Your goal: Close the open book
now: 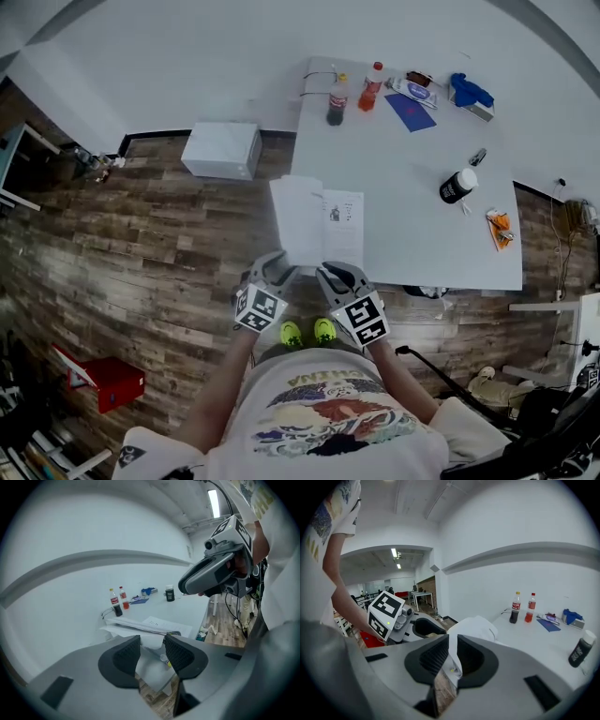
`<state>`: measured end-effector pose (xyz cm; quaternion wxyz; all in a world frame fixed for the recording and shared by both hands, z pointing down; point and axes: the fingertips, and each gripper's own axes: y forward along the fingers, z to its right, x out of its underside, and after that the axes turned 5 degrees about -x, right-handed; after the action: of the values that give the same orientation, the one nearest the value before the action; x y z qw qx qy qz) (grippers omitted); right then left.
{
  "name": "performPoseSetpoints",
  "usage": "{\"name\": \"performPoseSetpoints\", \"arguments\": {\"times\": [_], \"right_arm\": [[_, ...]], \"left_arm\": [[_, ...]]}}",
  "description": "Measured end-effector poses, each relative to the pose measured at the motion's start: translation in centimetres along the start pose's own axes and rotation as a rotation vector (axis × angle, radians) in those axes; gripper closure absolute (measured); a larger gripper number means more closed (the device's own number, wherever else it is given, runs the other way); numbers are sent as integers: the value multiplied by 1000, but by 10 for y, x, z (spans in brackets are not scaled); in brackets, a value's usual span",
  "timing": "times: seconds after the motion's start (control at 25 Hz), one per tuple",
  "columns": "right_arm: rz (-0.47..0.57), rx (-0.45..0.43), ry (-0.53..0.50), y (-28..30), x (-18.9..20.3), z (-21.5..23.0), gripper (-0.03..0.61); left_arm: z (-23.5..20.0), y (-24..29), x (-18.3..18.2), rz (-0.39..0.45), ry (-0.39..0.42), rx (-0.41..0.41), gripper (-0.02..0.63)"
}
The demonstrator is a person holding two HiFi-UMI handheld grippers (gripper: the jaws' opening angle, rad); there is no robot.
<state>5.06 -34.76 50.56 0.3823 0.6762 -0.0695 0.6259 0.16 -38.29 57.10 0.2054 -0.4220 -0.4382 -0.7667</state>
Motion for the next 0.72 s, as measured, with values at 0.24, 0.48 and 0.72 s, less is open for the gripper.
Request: {"name": "performPoseSetpoints", "arguments": {"times": [0.24,0.48,0.72], "right_arm": [[17,35,33,-22,5,11,541],[36,59,66,-43,14,21,541],[72,65,71,-57,13,30,541]], "left_arm": [[23,9,-19,19,19,44,466],[48,16,-42,46,42,77,466],[68,21,-60,74,39,82,466]]}}
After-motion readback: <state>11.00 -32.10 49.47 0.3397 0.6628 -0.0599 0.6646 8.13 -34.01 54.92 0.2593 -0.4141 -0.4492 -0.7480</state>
